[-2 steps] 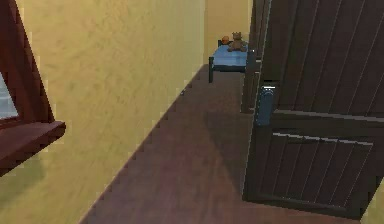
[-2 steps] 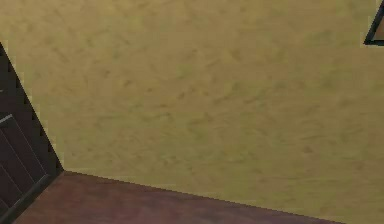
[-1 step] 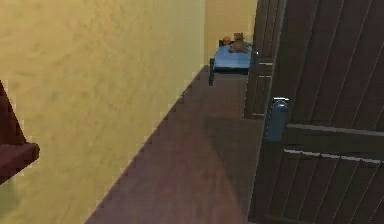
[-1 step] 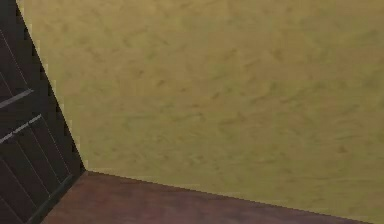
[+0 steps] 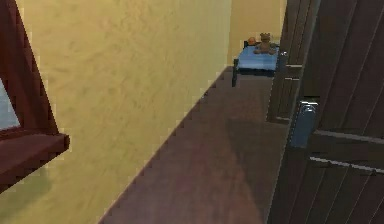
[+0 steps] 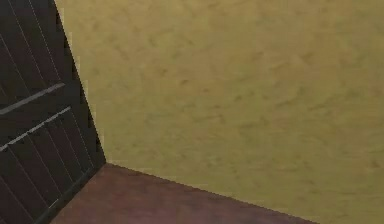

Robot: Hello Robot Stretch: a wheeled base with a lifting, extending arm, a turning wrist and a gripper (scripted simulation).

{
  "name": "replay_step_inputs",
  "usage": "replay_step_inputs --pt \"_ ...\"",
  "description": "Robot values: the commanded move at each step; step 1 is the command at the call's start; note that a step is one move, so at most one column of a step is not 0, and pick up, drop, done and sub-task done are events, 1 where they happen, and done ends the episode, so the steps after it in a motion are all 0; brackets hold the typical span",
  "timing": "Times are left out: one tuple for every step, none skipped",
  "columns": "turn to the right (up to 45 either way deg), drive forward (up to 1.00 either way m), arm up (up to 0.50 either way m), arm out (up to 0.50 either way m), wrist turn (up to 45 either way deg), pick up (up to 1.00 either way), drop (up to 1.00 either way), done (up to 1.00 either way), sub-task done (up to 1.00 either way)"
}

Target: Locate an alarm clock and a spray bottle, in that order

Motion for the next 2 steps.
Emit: replay_step_inputs --pt "0.0 0.90 0.00 0.00 0.0 0.00 0.00 0.00 0.00" --pt "15.0 0.00 0.00 0.00 0.0 0.00 0.00 0.00 0.00"
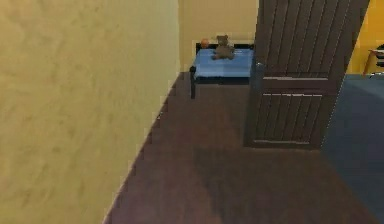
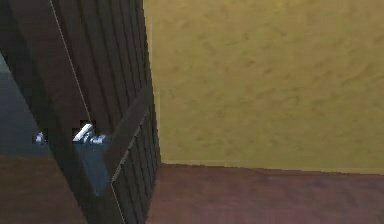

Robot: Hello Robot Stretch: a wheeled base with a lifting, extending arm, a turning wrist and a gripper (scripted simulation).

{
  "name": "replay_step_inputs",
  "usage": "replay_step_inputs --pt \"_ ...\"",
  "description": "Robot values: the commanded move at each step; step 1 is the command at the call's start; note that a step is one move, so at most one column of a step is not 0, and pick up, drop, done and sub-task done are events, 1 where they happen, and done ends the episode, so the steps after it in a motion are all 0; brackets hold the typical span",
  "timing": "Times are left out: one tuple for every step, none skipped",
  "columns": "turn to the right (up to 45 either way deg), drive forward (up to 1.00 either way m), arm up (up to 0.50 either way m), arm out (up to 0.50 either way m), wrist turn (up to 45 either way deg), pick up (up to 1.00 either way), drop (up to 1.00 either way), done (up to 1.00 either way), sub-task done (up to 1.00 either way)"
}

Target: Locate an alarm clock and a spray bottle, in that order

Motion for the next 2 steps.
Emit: replay_step_inputs --pt "0.0 0.60 0.00 0.00 0.0 0.00 0.00 0.00 0.00" --pt "45.0 0.00 0.00 0.00 0.0 0.00 0.00 0.00 0.00"
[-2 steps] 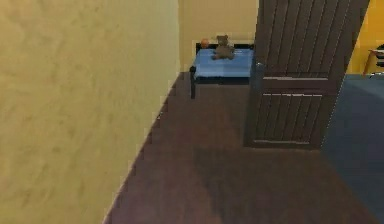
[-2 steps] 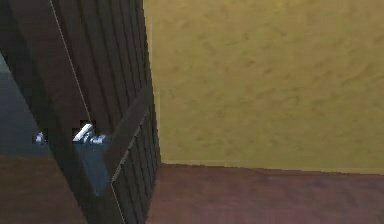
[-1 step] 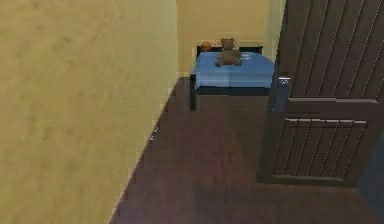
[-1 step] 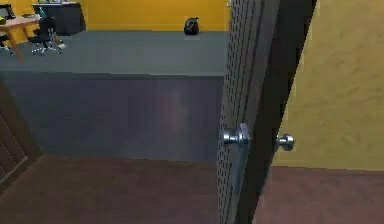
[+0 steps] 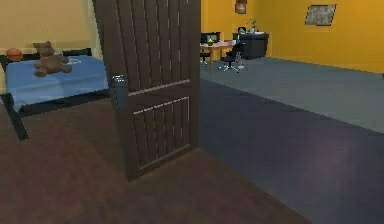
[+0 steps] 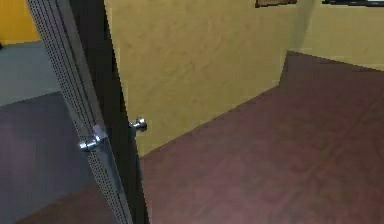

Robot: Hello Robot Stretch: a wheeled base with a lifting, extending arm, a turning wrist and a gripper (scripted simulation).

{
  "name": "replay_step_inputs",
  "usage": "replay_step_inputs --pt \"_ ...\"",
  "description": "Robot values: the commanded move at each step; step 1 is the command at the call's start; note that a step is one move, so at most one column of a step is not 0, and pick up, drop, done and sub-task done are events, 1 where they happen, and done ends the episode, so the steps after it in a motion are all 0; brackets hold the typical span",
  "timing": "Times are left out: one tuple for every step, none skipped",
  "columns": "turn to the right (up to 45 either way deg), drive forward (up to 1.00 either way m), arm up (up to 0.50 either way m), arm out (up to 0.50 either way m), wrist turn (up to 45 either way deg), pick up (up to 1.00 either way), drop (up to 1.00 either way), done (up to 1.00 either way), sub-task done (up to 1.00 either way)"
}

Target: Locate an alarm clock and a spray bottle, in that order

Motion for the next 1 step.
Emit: replay_step_inputs --pt "0.0 0.45 0.00 0.00 0.0 0.00 0.00 0.00 0.00"
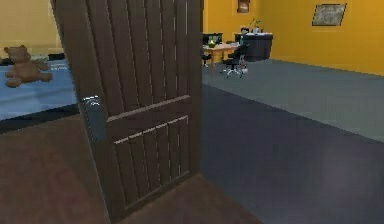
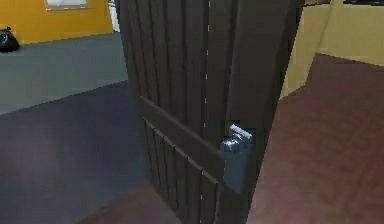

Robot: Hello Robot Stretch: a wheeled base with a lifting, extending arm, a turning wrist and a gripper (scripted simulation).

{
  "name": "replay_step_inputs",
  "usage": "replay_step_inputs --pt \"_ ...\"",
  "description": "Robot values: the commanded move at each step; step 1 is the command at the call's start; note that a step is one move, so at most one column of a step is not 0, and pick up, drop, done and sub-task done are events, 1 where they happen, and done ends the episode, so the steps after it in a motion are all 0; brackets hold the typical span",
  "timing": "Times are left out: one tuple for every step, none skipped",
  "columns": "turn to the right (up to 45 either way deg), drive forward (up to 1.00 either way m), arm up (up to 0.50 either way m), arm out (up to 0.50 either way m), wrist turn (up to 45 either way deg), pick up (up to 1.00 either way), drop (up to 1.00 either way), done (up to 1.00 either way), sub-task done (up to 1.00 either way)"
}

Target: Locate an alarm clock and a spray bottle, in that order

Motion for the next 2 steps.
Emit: replay_step_inputs --pt "21.0 0.00 0.00 0.00 0.0 0.00 0.00 0.00 0.00" --pt "0.0 1.00 0.00 0.00 0.0 0.00 0.00 0.00 0.00"
